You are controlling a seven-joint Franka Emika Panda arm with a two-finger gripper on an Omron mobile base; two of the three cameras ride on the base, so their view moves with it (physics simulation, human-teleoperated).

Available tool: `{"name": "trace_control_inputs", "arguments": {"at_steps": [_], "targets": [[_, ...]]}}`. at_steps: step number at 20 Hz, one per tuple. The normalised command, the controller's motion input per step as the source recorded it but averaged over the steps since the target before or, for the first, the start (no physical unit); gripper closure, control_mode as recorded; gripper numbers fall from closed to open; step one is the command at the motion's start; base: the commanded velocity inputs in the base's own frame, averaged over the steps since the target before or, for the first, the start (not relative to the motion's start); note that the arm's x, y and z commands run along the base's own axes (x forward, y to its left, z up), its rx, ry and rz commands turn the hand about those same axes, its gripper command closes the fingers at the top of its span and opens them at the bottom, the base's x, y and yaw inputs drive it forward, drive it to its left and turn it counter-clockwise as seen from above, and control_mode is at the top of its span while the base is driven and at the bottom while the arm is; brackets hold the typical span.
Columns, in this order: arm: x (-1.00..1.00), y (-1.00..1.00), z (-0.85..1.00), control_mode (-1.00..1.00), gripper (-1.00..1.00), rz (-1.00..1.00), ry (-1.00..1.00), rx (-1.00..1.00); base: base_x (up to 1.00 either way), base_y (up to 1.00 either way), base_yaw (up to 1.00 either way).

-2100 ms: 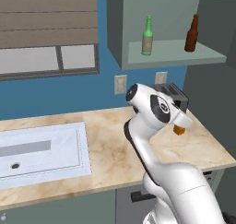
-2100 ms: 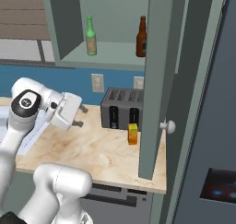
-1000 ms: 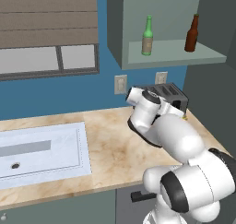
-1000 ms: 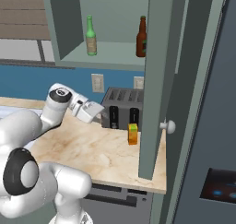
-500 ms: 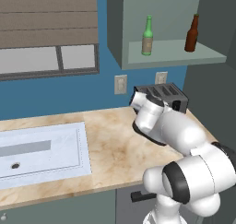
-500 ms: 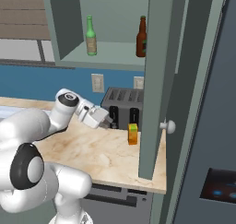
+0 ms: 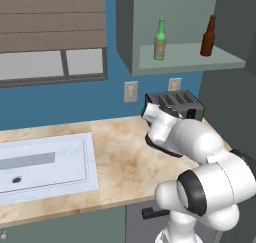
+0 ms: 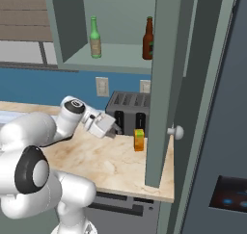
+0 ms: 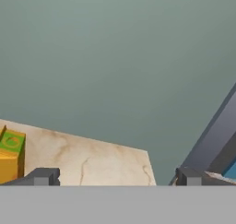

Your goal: Sort all alcoholic drinks to one cabinet, and non-alcoholic drinks to the other.

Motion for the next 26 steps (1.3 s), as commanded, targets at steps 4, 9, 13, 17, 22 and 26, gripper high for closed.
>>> {"name": "trace_control_inputs", "arguments": {"at_steps": [4,9,13,17,22,26], "targets": [[0.05,-0.20,-0.22,-1.00,-1.00,0.00,-0.04,0.00,0.00,0.00,0.00],[0.08,-0.12,-0.22,-1.00,-1.00,0.00,-0.05,0.00,0.00,0.00,0.00],[0.07,-0.05,-0.19,-1.00,-1.00,0.00,-0.04,0.00,0.00,0.00,0.00],[0.08,0.00,-0.15,-1.00,-1.00,0.00,-0.02,0.00,0.00,0.00,0.00],[0.10,0.00,-0.11,-1.00,-1.00,0.00,-0.02,0.00,0.00,0.00,0.00],[0.13,-0.01,-0.08,-1.00,-1.00,0.00,-0.01,0.00,0.00,0.00,0.00]]}}
